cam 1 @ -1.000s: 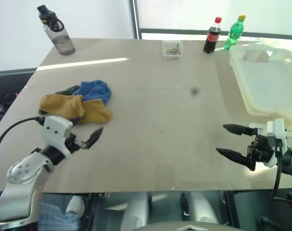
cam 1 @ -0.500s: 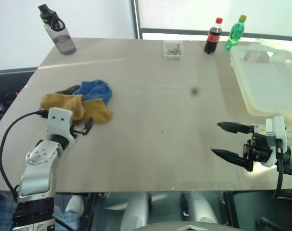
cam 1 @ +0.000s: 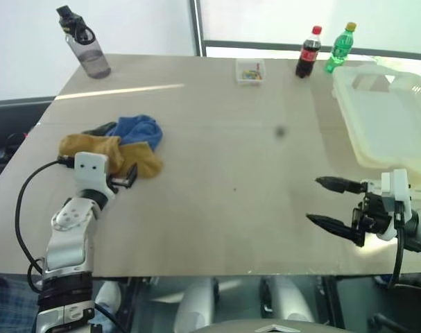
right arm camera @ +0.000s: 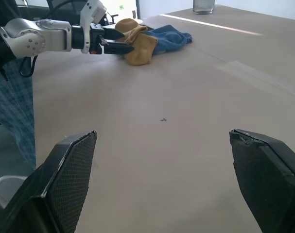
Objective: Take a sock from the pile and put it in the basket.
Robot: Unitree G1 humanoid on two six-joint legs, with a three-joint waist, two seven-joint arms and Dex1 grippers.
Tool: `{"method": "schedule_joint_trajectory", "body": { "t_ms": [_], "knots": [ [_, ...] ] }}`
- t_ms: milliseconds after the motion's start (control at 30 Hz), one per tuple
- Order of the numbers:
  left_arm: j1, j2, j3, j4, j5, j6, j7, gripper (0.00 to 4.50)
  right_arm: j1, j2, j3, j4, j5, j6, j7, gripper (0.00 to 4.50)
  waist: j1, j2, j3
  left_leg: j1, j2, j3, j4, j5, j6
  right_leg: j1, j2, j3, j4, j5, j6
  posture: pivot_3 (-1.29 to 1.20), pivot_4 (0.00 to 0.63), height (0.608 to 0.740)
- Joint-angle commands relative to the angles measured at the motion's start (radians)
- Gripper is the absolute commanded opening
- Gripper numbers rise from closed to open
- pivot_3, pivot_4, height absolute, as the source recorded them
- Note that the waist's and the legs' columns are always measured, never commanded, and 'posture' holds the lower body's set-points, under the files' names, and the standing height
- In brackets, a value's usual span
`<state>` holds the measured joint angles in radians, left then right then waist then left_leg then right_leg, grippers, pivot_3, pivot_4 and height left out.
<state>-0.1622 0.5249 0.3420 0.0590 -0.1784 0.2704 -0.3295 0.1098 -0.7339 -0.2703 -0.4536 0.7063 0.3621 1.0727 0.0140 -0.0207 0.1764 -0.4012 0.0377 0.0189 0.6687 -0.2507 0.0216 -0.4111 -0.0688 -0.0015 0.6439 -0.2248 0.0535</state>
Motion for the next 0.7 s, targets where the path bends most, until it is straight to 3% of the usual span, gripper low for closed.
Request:
{"method": "schedule_joint_trajectory", "body": {
  "t_ms": [33,267,467,700],
  "knots": [
    [-0.017,0.006,0.013,-0.007,-0.003,-0.022,0.007,2.98,0.007,0.004,-0.017,-0.013,-0.003,-0.031,0.002,4.50,0.000,0.000,0.000,0.000,0.000,0.000,0.000,0.000,0.000,0.000,0.000,0.000,0.000,0.000,0.000,0.00,0.150,0.740],
    [-0.007,0.006,0.018,-0.017,-0.013,-0.022,0.001,0.04,0.010,0.010,-0.010,-0.006,-0.012,-0.042,-0.002,4.50,-0.001,0.000,0.000,0.000,0.000,0.000,0.000,0.000,0.000,0.000,0.000,0.000,0.000,0.000,0.000,0.00,0.150,0.740],
    [-0.004,-0.012,0.018,-0.051,-0.047,-0.018,-0.014,0.04,0.006,0.011,-0.013,0.001,-0.016,-0.045,0.001,4.50,-0.001,0.000,0.000,0.000,0.000,0.000,0.000,0.000,0.000,0.000,0.000,0.000,0.000,0.000,0.000,0.00,0.150,0.740],
    [0.017,-0.093,-0.031,-0.239,-0.143,0.138,-0.011,0.04,0.009,0.011,-0.012,0.001,-0.018,-0.048,0.000,4.50,0.000,0.000,0.000,0.000,0.000,0.000,0.000,0.000,0.000,0.000,0.000,0.000,0.000,0.000,0.000,0.00,0.150,0.740]
  ]
}}
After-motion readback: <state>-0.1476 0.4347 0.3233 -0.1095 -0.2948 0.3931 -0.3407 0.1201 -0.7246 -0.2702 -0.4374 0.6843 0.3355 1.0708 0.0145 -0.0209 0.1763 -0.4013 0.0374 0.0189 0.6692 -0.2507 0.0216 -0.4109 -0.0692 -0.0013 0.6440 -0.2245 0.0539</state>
